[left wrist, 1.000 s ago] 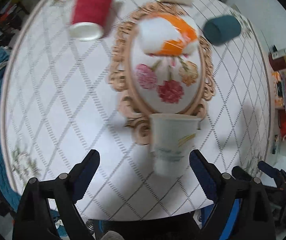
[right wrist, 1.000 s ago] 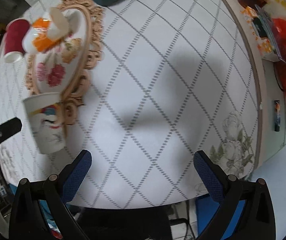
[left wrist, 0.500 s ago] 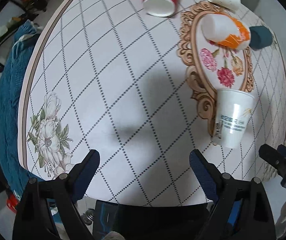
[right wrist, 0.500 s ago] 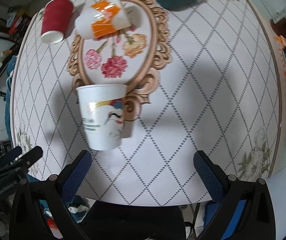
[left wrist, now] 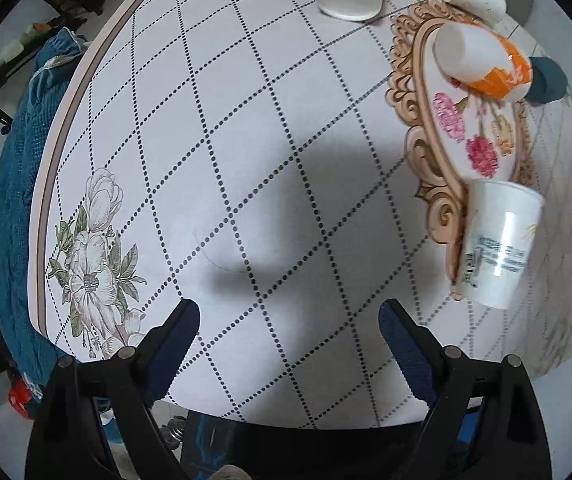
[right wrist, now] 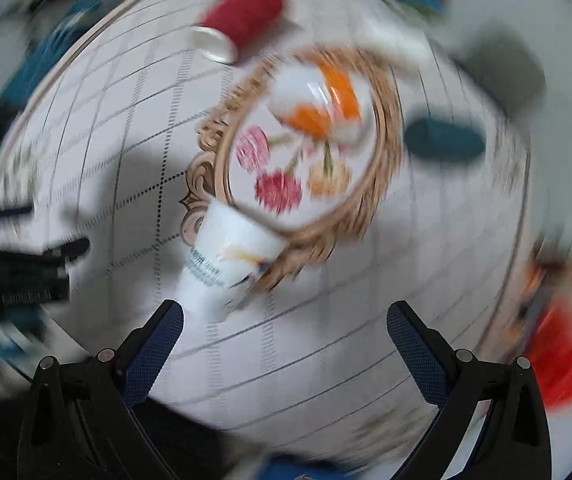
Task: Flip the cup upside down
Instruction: 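Bring the cup to the right tool, which grasps it while the left tool releases, then turn the cup bottom-up with the right tool and carry it toward the tray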
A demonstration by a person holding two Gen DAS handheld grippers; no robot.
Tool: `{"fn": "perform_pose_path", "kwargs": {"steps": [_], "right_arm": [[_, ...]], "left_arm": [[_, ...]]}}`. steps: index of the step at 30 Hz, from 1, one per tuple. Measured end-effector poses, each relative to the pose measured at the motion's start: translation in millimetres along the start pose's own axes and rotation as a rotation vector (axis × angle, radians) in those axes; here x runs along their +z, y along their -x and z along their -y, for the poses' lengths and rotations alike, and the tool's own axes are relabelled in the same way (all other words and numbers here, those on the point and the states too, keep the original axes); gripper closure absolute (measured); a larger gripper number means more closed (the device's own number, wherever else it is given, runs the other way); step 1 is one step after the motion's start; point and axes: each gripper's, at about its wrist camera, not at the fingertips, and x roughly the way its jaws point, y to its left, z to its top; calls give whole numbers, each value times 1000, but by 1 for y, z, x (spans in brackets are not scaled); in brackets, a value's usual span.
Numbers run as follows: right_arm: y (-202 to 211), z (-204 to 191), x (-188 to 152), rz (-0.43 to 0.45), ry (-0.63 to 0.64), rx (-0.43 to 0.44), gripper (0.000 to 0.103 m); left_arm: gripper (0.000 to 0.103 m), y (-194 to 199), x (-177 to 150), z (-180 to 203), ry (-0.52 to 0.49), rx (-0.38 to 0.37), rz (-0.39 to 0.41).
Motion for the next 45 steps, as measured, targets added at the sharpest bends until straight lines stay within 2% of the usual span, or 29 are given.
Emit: {"fn": "perform_pose_path", "kwargs": {"steps": [4,7,8,11,13,17,24,33,35,40,45], "right_arm": [[2,-45,-2,82,539,-281,0],[-14,-73,-18,92,902,-424,0],[-23,-83,-30,87,1072,-472,0],[-45,-101,-65,80,1461,-542,0],[-58,-104,-84,77,1671,-571,0],[-80,-105,-101,85,1930,-604,3],[-101,-105,-93,92,2143,-604,7],[-133,-103,-76,18,2215,-604,24],[-141,-102,-73,0,2215,-610,34],[-146,-111,-60,-15,2160,-582,35],[-142,-120,-36,-56,2013,-522,37]], "left_arm": [[11,-14,2,4,9,0,-24],[11,-21,4,6,27,-12,-32],[11,-22,4,7,32,-15,-32],[11,-28,7,9,52,-16,-34],[11,-32,8,8,64,-17,-37],[11,-42,8,1,93,-22,-42],[11,-54,11,-7,122,-27,-47],[11,-63,8,-31,126,-27,-43],[11,-66,10,-35,126,-24,-44],[11,-74,16,-48,127,-22,-47],[11,-75,23,-55,124,-24,-43]]}}
